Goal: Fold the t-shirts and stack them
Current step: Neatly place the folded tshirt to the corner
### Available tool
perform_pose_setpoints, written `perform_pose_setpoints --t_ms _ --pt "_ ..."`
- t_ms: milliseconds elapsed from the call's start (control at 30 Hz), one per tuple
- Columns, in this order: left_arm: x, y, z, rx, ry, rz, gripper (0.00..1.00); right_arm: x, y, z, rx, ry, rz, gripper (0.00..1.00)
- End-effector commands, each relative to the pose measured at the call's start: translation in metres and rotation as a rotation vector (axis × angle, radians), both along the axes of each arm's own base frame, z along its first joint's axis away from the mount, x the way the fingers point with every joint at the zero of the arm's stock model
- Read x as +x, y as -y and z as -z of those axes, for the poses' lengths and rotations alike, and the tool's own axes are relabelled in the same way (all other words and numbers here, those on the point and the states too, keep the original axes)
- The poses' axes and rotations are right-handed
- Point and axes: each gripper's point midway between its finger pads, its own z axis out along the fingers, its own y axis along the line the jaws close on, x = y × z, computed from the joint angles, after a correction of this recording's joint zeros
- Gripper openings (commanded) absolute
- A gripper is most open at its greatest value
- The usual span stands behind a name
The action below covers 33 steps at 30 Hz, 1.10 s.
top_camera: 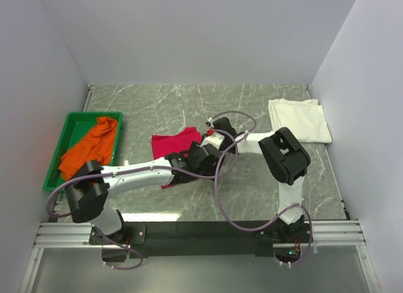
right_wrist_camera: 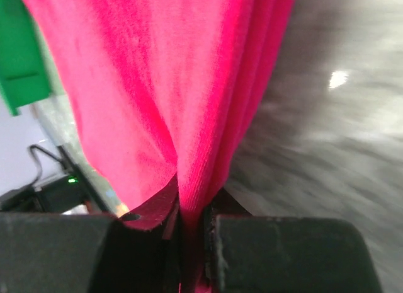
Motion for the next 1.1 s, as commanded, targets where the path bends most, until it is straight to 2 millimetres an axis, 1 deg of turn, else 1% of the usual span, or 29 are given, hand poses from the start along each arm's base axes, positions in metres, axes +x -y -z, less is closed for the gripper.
perform_pose_setpoints --t_ms 0,33,67,100,133,167,200,233,267,300,333,367,400,433,467,500,533,567,600,633,667,700,733,767,800,867,933,967,1067 --pt "0.005 -0.001 -0.037 -0.132 0.002 -0.01 0.87 0.025 0.042 -0.011 -0.136 0.092 0.023 0.0" --pt "0.018 -0.01 -0.045 -0.157 -0.009 -0.037 0.9 0.031 0.049 -0.014 -0.16 0.111 0.029 0.0" --pt "0.024 -0.016 -0.051 -0.171 -0.02 -0.048 0.93 0.043 0.068 -0.013 -0.214 0.129 0.073 0.0" --pt "0.028 -0.022 -0.06 -0.197 -0.041 -0.044 0.94 0.043 0.081 -0.016 -0.256 0.135 0.064 0.0" --pt "0.049 -0.045 -0.069 -0.203 -0.048 -0.11 0.95 0.05 0.091 -0.02 -0.283 0.152 0.078 0.0" --pt "0.058 -0.058 -0.074 -0.208 -0.053 -0.137 0.96 0.06 0.111 -0.02 -0.336 0.174 0.102 0.0" --pt "0.068 -0.068 -0.09 -0.231 -0.037 -0.148 0.96 0.059 0.124 -0.022 -0.37 0.162 0.109 0.0" --pt "0.085 -0.098 -0.094 -0.225 -0.029 -0.225 0.98 0.067 0.131 -0.03 -0.383 0.184 0.113 0.0" --pt "0.094 -0.113 -0.099 -0.225 -0.016 -0.257 0.99 0.069 0.138 -0.031 -0.406 0.188 0.107 0.0" --pt "0.108 -0.143 -0.108 -0.228 0.016 -0.326 1.0 0.072 0.161 -0.027 -0.493 0.183 0.117 0.0" --pt "0.112 -0.156 -0.111 -0.236 0.015 -0.346 0.99 0.083 0.167 -0.037 -0.525 0.211 0.128 0.0" --pt "0.115 -0.171 -0.112 -0.244 0.011 -0.377 1.0 0.087 0.178 -0.038 -0.582 0.227 0.125 0.0" --pt "0.122 -0.201 -0.113 -0.259 0.021 -0.449 0.99 0.089 0.197 -0.037 -0.676 0.22 0.149 0.0" --pt "0.122 -0.211 -0.112 -0.281 0.013 -0.466 0.99 0.101 0.205 -0.048 -0.713 0.251 0.17 0.0" --pt "0.126 -0.221 -0.113 -0.304 0.033 -0.492 0.99 0.106 0.213 -0.052 -0.756 0.265 0.174 0.0" --pt "0.121 -0.233 -0.105 -0.322 0.026 -0.526 1.0 0.107 0.222 -0.051 -0.797 0.247 0.176 0.0" --pt "0.122 -0.25 -0.099 -0.335 0.03 -0.575 0.99 0.121 0.237 -0.064 -0.849 0.278 0.223 0.0" --pt "0.121 -0.254 -0.094 -0.356 0.024 -0.581 0.99 0.126 0.245 -0.065 -0.884 0.281 0.225 0.0" --pt "0.118 -0.264 -0.086 -0.358 0.011 -0.618 0.99 0.127 0.254 -0.067 -0.92 0.271 0.228 0.0" --pt "0.118 -0.278 -0.084 -0.358 0.007 -0.663 0.99 0.138 0.267 -0.08 -0.959 0.292 0.265 0.0" --pt "0.118 -0.288 -0.083 -0.335 0.021 -0.703 0.99 0.138 0.277 -0.077 -0.999 0.272 0.253 0.0" --pt "0.117 -0.292 -0.085 -0.332 0.036 -0.718 0.99 0.146 0.283 -0.086 -1.018 0.287 0.267 0.0" --pt "0.117 -0.294 -0.088 -0.326 0.047 -0.725 0.99 0.149 0.295 -0.088 -1.051 0.28 0.281 0.0" --pt "0.116 -0.298 -0.093 -0.321 0.07 -0.736 0.99 0.148 0.302 -0.082 -1.08 0.252 0.261 0.0" --pt "0.116 -0.301 -0.094 -0.32 0.078 -0.747 0.99 0.153 0.308 -0.088 -1.109 0.268 0.246 0.0" --pt "0.115 -0.305 -0.097 -0.325 0.085 -0.761 0.99 0.155 0.327 -0.086 -1.181 0.249 0.24 0.0" --pt "0.115 -0.309 -0.1 -0.338 0.093 -0.774 0.99 0.156 0.338 -0.092 -1.209 0.242 0.25 0.0" --pt "0.114 -0.311 -0.1 -0.343 0.092 -0.782 0.99 0.156 0.349 -0.095 -1.23 0.234 0.265 0.0" --pt "0.114 -0.315 -0.1 -0.336 0.097 -0.8 0.99 0.155 0.362 -0.108 -1.255 0.24 0.298 0.0"
